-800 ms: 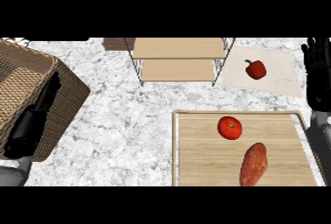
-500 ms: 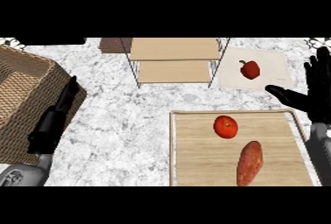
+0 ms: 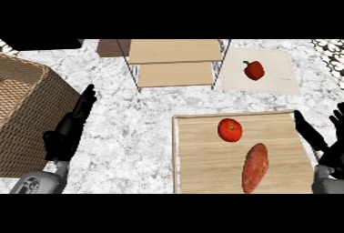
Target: Pick the tomato from the tray and place it in the tiered shelf
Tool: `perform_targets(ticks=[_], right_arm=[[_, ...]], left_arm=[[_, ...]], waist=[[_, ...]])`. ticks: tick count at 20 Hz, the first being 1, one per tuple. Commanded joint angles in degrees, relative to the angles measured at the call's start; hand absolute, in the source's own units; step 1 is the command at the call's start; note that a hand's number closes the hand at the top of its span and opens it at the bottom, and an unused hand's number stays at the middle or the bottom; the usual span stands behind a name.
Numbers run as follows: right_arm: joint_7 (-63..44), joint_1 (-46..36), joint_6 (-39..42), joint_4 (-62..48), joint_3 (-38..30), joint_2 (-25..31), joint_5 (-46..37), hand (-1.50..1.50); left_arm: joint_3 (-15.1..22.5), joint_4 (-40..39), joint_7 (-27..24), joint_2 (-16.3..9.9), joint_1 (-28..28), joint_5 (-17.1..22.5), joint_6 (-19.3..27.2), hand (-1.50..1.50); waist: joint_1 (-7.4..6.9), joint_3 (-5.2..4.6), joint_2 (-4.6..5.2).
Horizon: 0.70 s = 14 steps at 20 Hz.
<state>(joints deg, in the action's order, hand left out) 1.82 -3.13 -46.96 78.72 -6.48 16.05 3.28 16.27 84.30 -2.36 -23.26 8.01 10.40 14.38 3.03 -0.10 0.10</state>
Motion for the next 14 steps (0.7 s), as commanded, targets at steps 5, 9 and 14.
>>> perform_targets(ticks=[5,9,14], right_arm=[[10.7,15.8,-3.0,20.2,4.0,-11.5,0.7,-1.5],[-3.1,16.7,0.1,20.4,15.3,-4.8,-7.9,-1.5],[-23.6,18.3,3.6,30.9,16.5,7.8,-17.0,-1.5]], left_arm=[[3.0,-0.1,2.7,4.4,1.0,-3.9,1.5,0.0],[0.1,-3.5,-0.1,3.2,2.9,-1.2,-2.3,0.0],[1.6,-2.8,2.8,6.5,4.4,-2.7,0.0,0.0]], waist=[[-2.09,0.09,-0.33],[-2.85,-0.09,-0.08],[-2.87,-0.13,-0.15]])
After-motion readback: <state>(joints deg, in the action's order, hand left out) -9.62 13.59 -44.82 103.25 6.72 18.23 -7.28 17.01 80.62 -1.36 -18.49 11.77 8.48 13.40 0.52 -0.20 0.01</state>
